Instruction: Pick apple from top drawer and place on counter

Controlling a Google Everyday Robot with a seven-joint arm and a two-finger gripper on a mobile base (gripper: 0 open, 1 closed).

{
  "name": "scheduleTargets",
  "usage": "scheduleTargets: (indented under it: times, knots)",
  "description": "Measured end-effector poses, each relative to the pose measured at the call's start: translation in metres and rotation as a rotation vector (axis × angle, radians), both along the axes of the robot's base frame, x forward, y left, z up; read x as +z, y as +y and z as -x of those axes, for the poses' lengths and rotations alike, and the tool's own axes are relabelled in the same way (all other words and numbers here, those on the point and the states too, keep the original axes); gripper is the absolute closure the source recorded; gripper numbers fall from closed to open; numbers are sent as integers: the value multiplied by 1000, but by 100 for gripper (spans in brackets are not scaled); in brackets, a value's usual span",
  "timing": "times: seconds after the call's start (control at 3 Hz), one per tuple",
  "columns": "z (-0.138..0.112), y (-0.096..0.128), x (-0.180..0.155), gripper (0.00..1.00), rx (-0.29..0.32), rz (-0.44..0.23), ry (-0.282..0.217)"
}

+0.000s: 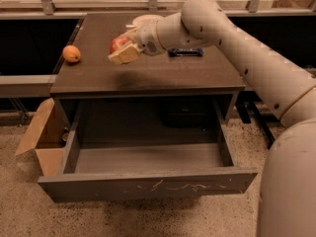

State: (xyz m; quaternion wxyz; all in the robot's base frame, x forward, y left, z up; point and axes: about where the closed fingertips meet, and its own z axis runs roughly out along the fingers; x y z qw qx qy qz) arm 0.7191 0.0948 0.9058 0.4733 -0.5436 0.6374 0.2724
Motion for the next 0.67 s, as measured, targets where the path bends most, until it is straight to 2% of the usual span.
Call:
scheduleTargets:
  times: [0.33,0.67]
  knots:
    - [-23,-4,-16,81,-42,-30,57]
    - [-35,-8,-27,58,-65,-54,97]
